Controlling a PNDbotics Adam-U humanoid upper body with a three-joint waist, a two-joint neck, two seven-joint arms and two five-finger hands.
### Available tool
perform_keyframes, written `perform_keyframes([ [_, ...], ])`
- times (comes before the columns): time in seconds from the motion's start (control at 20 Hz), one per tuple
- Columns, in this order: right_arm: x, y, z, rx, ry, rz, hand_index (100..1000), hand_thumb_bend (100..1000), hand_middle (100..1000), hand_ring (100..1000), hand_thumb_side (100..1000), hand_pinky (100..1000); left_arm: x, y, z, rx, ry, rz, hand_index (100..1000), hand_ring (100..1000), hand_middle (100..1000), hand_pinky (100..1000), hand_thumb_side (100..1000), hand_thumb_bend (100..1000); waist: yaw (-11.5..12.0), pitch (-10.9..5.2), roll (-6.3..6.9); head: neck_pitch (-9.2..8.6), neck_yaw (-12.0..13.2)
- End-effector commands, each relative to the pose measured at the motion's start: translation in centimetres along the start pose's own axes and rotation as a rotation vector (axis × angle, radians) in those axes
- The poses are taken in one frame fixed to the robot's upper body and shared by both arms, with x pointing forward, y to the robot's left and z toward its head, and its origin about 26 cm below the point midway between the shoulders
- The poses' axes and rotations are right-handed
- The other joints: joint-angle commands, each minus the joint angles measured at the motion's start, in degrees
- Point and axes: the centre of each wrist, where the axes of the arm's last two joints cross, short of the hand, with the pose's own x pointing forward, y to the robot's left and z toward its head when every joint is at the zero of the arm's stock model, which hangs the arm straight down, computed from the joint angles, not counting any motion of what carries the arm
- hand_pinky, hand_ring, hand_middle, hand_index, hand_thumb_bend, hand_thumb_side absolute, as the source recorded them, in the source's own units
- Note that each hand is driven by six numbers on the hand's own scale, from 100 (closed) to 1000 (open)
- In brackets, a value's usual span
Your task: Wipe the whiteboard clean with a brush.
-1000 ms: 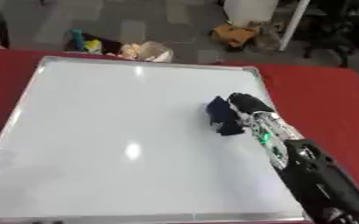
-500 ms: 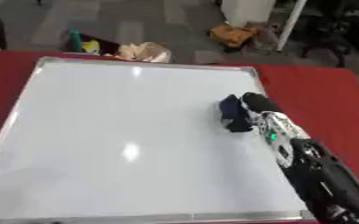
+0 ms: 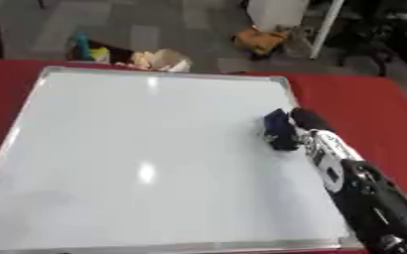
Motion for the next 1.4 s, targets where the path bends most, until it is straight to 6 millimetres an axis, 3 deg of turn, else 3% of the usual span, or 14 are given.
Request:
perform_keyframes([
  [0.05,-1.2,2.9,0.3,0.100,0.027,0.018,620,100,606,671,572,844,0.7,0.4,-0.1,-0.006,-0.016,-0.025,683,561,618,549,1000,754,-0.1,-0.16,0.54,-0.57,-0.1],
  [0.75,3.8,2.2,0.1,0.144,-0.187,0.145,618,100,608,673,601,851,0.9,0.4,-0.3,-0.012,-0.022,-0.024,684,561,618,549,1000,753,1.0,-0.19,0.49,-0.78,-0.6],
  [1.4,8.3,0.7,2.2,0.127,-0.416,0.189,613,100,602,664,623,837,0.8,0.2,-0.3,-0.016,-0.021,-0.019,684,561,618,549,1000,753,0.8,-0.32,0.55,-0.64,-0.9],
])
